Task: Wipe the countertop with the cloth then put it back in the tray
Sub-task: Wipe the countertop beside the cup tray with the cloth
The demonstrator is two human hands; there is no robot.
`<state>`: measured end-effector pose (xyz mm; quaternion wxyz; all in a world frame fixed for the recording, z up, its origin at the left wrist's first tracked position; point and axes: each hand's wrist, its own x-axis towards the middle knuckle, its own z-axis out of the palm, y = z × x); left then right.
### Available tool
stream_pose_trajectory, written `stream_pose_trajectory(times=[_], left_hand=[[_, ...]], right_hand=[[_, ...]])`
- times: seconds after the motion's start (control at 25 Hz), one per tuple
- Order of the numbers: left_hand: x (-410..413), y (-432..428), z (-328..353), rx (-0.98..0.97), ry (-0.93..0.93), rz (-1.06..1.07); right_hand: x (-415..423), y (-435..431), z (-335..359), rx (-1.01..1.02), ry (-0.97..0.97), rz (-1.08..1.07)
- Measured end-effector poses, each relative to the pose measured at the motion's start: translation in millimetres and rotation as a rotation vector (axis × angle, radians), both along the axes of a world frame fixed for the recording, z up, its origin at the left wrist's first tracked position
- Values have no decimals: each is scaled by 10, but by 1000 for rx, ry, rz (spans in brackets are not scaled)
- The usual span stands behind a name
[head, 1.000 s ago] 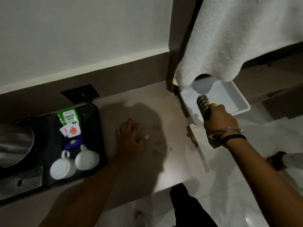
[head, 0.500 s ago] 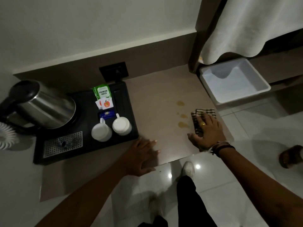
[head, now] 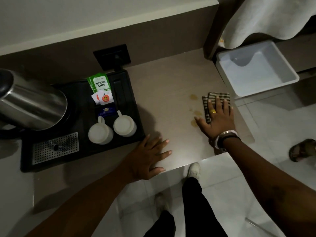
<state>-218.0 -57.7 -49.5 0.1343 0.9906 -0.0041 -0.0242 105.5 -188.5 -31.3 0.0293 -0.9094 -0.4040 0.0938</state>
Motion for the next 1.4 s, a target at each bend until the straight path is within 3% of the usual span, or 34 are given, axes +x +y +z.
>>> stream_pose_trajectory(times=[0.16,0.32,0.4,0.48,0.64,0.76,0.92,1.0,1.08,1.16,1.24,1.32,1.4], left_hand=[[8,28,-27,5,5,7],[17,27,-6,31,14,-12],[9,20,12,21,9,0],[28,7,7,25,-3,14],[10,11,-40,45,-20,12],[28,3,-25,41,-15,18],[-73,-3,-38,29,-12,-6],[-165,51,-84,28,-18,-47],[-197,87,-111,55,-31,-76],[-171,113,-118,64,-47,-74],[-164,107,-123,42,-44,-78],[-164,86,-98,40,-30,-77],[-163,91,-56,54,-20,-81]], right_hand=[[-215,380,37,15,16,205],[-643,-259,0,21,45,523],[-429,-523,32,11,44,430],[3,-516,63,-7,2,199],[375,301,106,5,37,-20],[-196,773,57,38,38,213],[-932,-58,1,42,69,554],[-754,-621,27,20,76,449],[-277,-780,76,-6,32,200],[115,-442,135,-19,69,-64],[168,206,172,25,110,-156],[-203,692,111,29,111,28],[-813,626,36,23,73,291]])
